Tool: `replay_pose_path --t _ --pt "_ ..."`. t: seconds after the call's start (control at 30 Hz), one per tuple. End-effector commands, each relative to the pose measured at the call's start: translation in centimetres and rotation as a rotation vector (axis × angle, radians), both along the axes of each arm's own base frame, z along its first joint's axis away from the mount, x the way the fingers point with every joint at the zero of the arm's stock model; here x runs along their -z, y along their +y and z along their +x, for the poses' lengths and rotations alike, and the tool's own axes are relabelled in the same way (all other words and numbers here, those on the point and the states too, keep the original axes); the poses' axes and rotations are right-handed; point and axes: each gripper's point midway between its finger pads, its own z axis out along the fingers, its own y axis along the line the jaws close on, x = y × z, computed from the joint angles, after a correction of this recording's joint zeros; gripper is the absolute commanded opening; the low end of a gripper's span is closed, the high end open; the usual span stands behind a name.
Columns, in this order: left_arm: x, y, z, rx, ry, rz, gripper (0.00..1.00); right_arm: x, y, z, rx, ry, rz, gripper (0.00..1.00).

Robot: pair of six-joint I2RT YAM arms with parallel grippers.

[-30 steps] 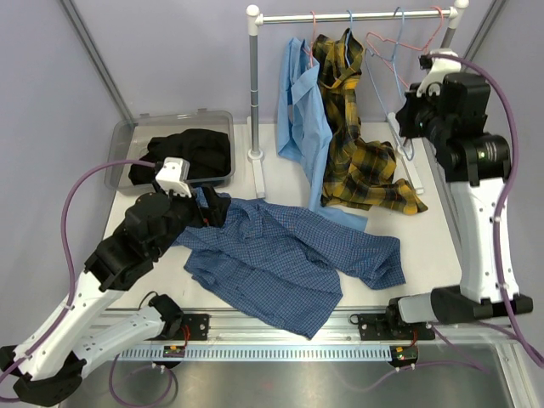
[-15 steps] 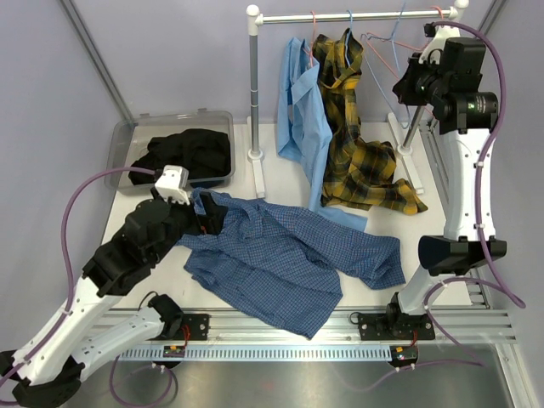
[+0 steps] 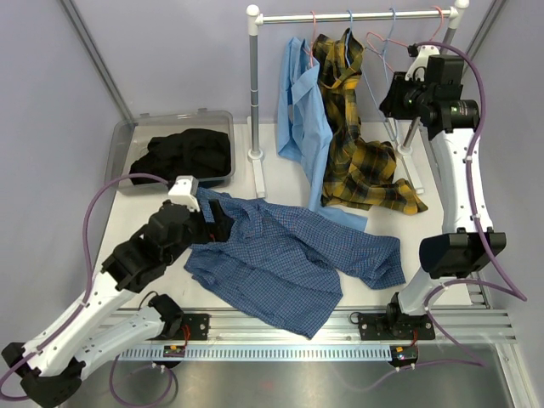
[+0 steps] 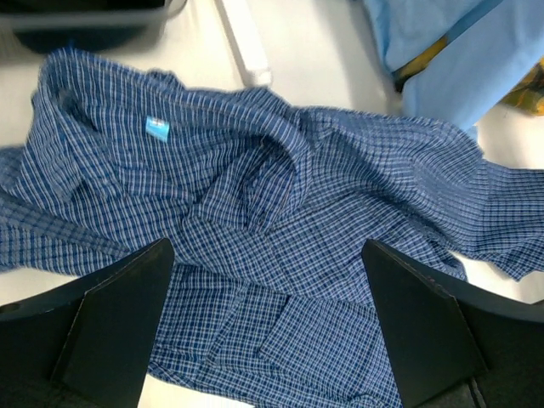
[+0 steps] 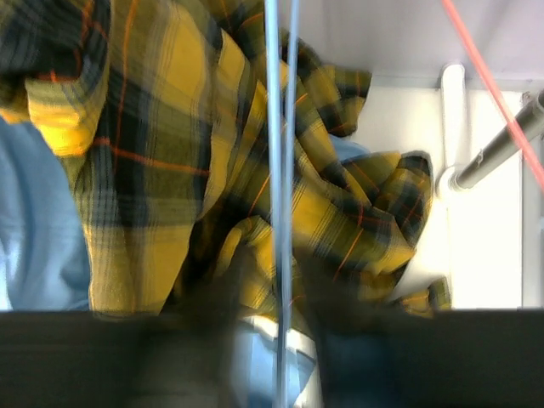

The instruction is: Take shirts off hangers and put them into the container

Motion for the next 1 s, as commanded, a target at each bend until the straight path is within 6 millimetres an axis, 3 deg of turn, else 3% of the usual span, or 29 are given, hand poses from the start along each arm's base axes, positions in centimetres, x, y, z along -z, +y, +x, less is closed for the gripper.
replay_pose_path --t 0.0,0.1,0.17,0.2,0.27,0.33,0.37,0.4,0.43,0.47,0.5,0.57,0.6,0.67,0.83,0.97 --pt "1.8 -0.2 0.2 -0.056 0.054 -0.039 0.99 -4.1 -0.1 -2.6 -0.007 -0.103 -0.013 0.58" --pt "3.9 -0.6 0.3 -0.068 0.113 -0.023 0.99 -6.4 -0.2 -4.6 0.001 -0.164 -0.014 0.84" --pt "5.6 -1.1 0.6 -0.064 0.147 -0.006 0.99 -8.5 -0.5 -6.7 0.011 -0.225 -0.017 0.95" --pt "6.2 -1.4 0.7 -0.058 0.16 -0.002 0.99 -8.4 -0.7 -7.2 0.021 -0.23 -0.02 0.99" --pt "7.0 -1.9 1.0 -0.07 0.185 -0.012 0.99 -10.3 -0.7 -9.8 0.025 -0.292 -0.02 1.0" --pt "8.8 -2.4 1.3 -0.098 0.243 -0.004 0.99 -10.1 -0.6 -11.0 0.038 -0.303 0.019 0.99" --pt "9.2 -2.8 1.7 -0.108 0.251 -0.015 0.99 -11.4 -0.7 -13.0 0.047 -0.352 0.03 0.99" --pt "10.7 -3.0 1.8 -0.122 0.286 0.005 0.99 -10.4 -0.7 -13.0 0.067 -0.348 0.054 0.99" --pt "11.3 -3.2 2.1 -0.143 0.296 -0.008 0.99 -10.4 -0.8 -13.7 0.077 -0.363 0.067 0.99" --pt "11.5 -3.6 2.6 -0.159 0.29 -0.033 0.99 -11.5 -0.8 -15.6 0.085 -0.413 0.094 0.99" --pt "12.4 -3.5 2.8 -0.18 0.301 -0.032 0.99 -10.3 -0.7 -15.5 0.088 -0.413 0.107 0.99" --pt "13.5 -3.8 3.6 -0.225 0.31 -0.046 0.99 -10.7 -0.4 -17.6 0.072 -0.467 0.129 0.99" --pt "14.0 -3.5 4.0 -0.249 0.309 -0.033 0.99 -9.4 0.1 -17.5 0.055 -0.446 0.151 0.99" --pt "15.7 -3.0 4.7 -0.292 0.34 0.004 0.99 -9.0 0.9 -18.9 0.014 -0.447 0.184 0.99" --pt "19.4 -2.0 6.0 -0.347 0.41 0.039 0.99 -5.5 2.2 -20.1 -0.05 -0.373 0.215 0.99" --pt "21.6 -2.4 6.1 -0.349 0.466 0.062 0.93 -4.8 2.3 -21.1 -0.065 -0.375 0.193 1.0"
